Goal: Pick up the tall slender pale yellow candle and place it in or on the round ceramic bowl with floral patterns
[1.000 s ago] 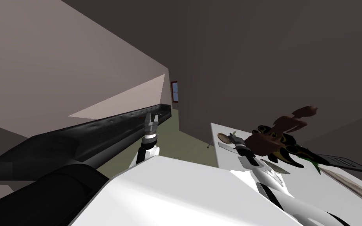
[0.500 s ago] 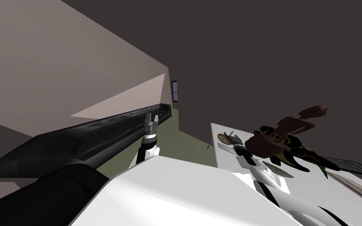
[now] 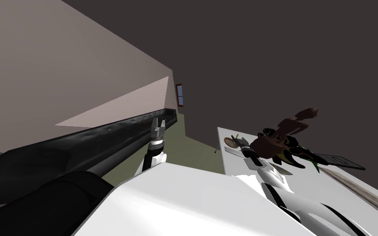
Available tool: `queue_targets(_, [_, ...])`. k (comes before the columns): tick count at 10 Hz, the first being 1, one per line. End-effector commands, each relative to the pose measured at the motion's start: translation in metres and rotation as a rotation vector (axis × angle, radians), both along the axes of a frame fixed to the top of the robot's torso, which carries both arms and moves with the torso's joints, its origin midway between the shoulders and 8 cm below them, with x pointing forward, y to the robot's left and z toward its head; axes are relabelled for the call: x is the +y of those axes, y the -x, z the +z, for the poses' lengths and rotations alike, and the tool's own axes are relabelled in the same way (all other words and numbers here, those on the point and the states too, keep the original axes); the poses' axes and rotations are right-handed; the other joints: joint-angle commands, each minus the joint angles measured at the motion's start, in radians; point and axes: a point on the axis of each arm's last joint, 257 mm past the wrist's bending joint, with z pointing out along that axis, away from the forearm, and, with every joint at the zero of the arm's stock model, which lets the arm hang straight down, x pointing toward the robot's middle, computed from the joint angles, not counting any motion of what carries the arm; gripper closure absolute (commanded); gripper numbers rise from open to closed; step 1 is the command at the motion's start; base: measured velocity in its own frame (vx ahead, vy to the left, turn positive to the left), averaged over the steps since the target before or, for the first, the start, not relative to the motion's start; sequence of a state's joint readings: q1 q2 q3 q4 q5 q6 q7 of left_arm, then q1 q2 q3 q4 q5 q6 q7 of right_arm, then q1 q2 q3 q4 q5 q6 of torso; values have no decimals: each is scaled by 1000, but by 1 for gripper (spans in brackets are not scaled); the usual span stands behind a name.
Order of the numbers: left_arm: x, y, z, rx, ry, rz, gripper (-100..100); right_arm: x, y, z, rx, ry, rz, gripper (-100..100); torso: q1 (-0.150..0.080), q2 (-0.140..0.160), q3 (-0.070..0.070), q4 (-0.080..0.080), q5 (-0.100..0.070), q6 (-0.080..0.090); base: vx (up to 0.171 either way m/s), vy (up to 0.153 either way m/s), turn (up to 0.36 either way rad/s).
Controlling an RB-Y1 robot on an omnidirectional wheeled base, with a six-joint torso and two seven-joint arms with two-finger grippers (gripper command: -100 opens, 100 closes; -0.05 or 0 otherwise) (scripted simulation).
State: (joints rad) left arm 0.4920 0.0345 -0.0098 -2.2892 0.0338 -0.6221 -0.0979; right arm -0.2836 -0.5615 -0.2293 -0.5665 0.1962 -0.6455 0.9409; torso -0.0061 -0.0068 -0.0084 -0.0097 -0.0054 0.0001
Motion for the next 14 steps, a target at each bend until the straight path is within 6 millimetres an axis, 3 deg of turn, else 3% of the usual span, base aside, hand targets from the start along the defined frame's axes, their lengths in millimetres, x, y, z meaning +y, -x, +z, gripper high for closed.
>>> queue_targets(1, [0, 0, 0, 0, 0, 0, 0, 10, -7, 4, -2, -3, 15, -100, 0, 0, 0, 0, 0, 0, -20, 16, -68])
queue_targets(5, [0, 0, 0, 0, 0, 0, 0, 29, -30, 18, -7, -1, 54, -100, -1, 0, 0, 0, 0, 0, -11, 4, -91])
queue_targets(8, [0, 0, 0, 0, 0, 0, 0, 58, -61, 42, -16, 4, 108, -100, -1, 0, 0, 0, 0, 0, -21, 9, -169])
queue_targets(9, [0, 0, 0, 0, 0, 0, 0, 58, -61, 42, -16, 4, 108, -100, -1, 1, 0, 0, 0, 0, -18, 9, -59])
queue_targets(11, [0, 0, 0, 0, 0, 0, 0, 78, -80, 59, -23, 11, 141, -100, -1, 0, 0, 0, 0, 0, -14, 4, -151])
queue_targets(12, [0, 0, 0, 0, 0, 0, 0, 73, -73, 55, -23, 10, 133, -100, -1, 0, 0, 0, 0, 0, -7, 5, -33])
queue_targets(13, [0, 0, 0, 0, 0, 0, 0, 74, -74, 55, -22, 9, 133, 0, -1, -1, 0, 0, -1, -1, 0, 0, 0])
queue_targets(14, [0, 0, 0, 0, 0, 0, 0, 74, -74, 55, -22, 9, 133, 0, -1, -1, -1, 0, -1, -1, 0, 0, 0])
